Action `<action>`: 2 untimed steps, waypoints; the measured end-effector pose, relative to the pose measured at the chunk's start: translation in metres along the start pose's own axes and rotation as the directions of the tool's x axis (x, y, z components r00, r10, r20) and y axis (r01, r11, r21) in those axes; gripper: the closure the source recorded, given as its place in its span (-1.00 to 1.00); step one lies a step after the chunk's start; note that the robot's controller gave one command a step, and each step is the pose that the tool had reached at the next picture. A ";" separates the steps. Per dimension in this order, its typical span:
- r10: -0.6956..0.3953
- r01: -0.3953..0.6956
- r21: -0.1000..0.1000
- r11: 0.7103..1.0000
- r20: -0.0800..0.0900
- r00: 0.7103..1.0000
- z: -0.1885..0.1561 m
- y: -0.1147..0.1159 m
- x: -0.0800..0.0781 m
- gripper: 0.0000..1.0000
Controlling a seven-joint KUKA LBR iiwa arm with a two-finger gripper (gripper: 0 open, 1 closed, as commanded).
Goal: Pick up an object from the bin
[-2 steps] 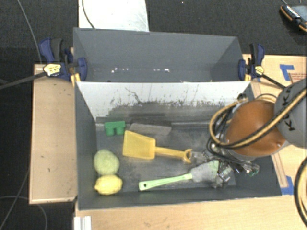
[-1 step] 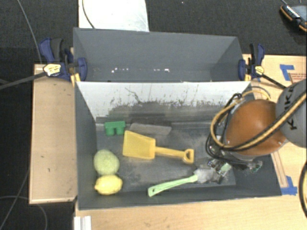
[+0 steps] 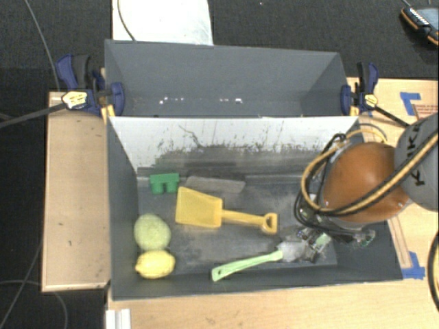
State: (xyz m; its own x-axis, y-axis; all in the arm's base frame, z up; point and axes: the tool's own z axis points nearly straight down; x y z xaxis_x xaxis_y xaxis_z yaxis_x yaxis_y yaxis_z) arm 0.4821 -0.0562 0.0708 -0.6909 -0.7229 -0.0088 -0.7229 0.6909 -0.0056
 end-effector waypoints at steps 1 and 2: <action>0.003 -0.003 -0.002 1.000 -0.001 1.000 -0.033 0.001 0.000 1.00; 0.005 -0.005 0.001 1.000 0.002 1.000 -0.047 0.000 -0.001 1.00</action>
Offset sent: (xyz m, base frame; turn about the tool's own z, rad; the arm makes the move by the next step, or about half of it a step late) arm -0.0019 0.0006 0.0406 0.0020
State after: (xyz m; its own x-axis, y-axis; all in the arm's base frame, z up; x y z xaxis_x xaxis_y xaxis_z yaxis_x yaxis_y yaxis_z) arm 0.4822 -0.0556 0.1182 -0.6944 -0.7195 -0.0112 -0.7195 0.6944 -0.0062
